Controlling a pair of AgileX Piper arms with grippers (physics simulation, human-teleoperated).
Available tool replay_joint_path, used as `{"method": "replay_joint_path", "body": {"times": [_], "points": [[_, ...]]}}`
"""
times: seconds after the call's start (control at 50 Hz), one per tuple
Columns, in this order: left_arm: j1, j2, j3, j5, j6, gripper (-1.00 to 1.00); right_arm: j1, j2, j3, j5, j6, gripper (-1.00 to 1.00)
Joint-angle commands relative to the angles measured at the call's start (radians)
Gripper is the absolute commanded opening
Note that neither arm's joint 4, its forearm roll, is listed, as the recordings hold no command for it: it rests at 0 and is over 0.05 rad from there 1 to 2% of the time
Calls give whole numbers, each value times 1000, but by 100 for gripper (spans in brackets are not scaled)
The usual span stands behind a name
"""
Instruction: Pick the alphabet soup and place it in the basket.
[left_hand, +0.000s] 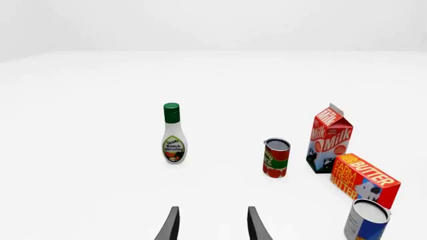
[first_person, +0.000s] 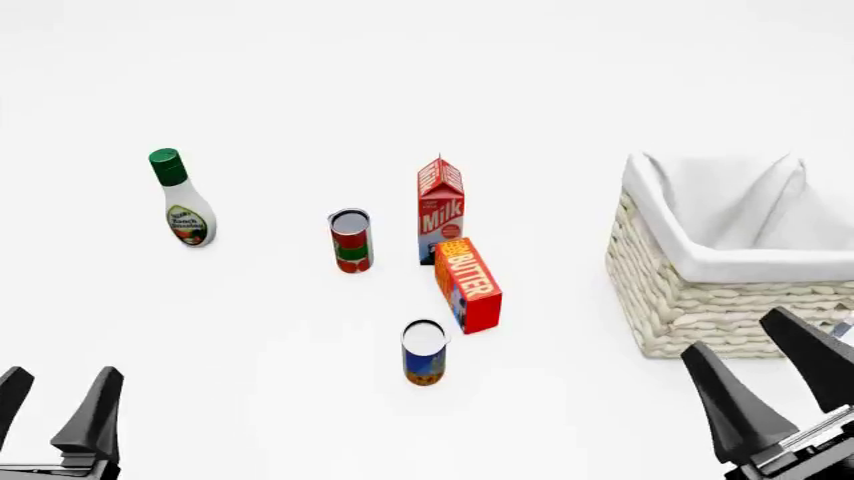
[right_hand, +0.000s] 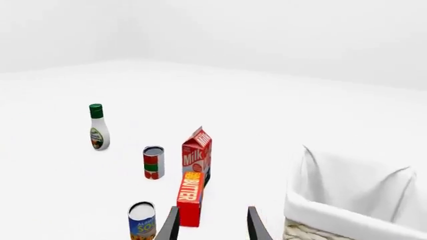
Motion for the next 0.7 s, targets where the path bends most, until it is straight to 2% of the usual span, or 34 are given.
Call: {"method": "replay_joint_path", "body": {"times": [0.02,0.7], "points": [[0,0,0,0,0,100,93,89,-20,-71,-2,100],[0,0,0,0,0,100,236,335,-102,-241,-29,100]]}}
